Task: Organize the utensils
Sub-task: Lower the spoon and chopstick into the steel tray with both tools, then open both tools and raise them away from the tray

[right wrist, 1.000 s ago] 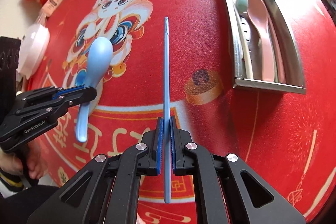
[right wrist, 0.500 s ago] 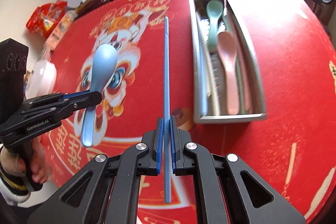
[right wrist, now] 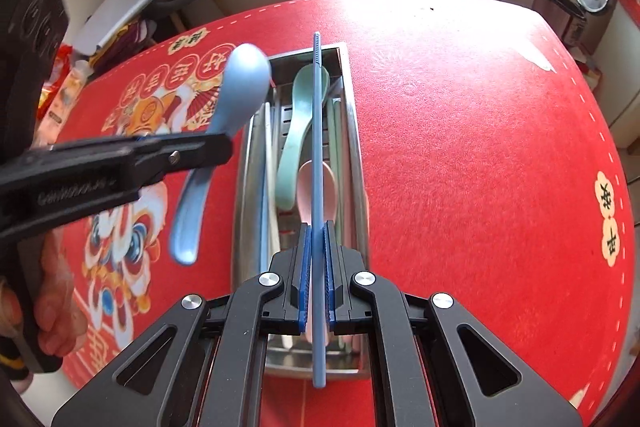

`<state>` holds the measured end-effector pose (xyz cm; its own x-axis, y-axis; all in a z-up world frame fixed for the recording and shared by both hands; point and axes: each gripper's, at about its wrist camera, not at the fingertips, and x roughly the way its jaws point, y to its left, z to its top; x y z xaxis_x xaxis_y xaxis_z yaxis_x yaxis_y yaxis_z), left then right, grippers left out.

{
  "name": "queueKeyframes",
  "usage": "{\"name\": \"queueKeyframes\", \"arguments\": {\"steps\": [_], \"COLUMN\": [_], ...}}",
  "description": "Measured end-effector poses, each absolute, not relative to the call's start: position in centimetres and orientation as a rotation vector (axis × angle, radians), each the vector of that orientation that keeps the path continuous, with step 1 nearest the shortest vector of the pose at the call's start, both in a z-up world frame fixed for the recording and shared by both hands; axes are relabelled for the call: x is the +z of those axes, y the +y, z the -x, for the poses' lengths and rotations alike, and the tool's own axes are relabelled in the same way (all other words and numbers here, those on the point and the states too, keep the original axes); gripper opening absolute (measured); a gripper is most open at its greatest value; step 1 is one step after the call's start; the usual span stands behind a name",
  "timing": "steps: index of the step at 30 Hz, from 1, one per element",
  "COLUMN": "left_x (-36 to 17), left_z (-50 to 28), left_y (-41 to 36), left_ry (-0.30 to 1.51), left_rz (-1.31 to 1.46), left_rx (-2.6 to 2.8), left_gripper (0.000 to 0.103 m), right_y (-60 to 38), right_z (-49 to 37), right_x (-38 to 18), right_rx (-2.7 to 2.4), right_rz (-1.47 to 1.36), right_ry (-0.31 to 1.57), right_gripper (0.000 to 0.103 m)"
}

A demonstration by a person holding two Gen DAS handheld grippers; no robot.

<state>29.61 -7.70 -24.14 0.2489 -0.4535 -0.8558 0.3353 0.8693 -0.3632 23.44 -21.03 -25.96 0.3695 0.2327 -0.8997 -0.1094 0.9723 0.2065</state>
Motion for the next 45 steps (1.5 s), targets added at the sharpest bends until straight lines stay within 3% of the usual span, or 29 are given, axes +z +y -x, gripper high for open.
{"name": "queueKeyframes", "arguments": {"steps": [11, 23, 29, 34, 42, 43, 45], "left_x": [-28.1, -26.3, -23.1, -19.1, -11.3, -10.4, -8.3], "left_z": [-33.6, -33.5, -32.4, -30.8, -27.5, -27.0, -25.5], "left_y": [-8.5, -7.1, -5.0, -2.7, 0.4, 0.7, 1.4], "left_ry": [1.322, 1.268, 1.184, 1.087, 0.897, 0.872, 0.811], "left_rz": [0.171, 0.181, 0.157, 0.113, 0.079, 0.076, 0.07], "left_rx": [-0.49, -0.478, -0.448, -0.424, -0.395, -0.391, -0.386], "left_gripper": [0.006, 0.008, 0.036, 0.048, 0.078, 0.081, 0.091], "right_y": [-21.3, -21.1, -21.1, -21.5, -22.3, -22.4, -22.5], "right_z": [-25.1, -25.6, -25.1, -24.1, -21.3, -20.7, -19.2], "right_x": [-28.7, -28.7, -26.4, -23.0, -15.3, -14.4, -12.0], "right_rx": [0.21, 0.19, 0.168, 0.147, 0.109, 0.103, 0.071], "right_rz": [-0.09, -0.111, -0.115, -0.121, -0.106, -0.099, -0.066], "right_ry": [1.238, 1.257, 1.211, 1.142, 1.007, 0.99, 0.934], "right_gripper": [0.006, 0.008, 0.008, 0.008, 0.009, 0.012, 0.037]}}
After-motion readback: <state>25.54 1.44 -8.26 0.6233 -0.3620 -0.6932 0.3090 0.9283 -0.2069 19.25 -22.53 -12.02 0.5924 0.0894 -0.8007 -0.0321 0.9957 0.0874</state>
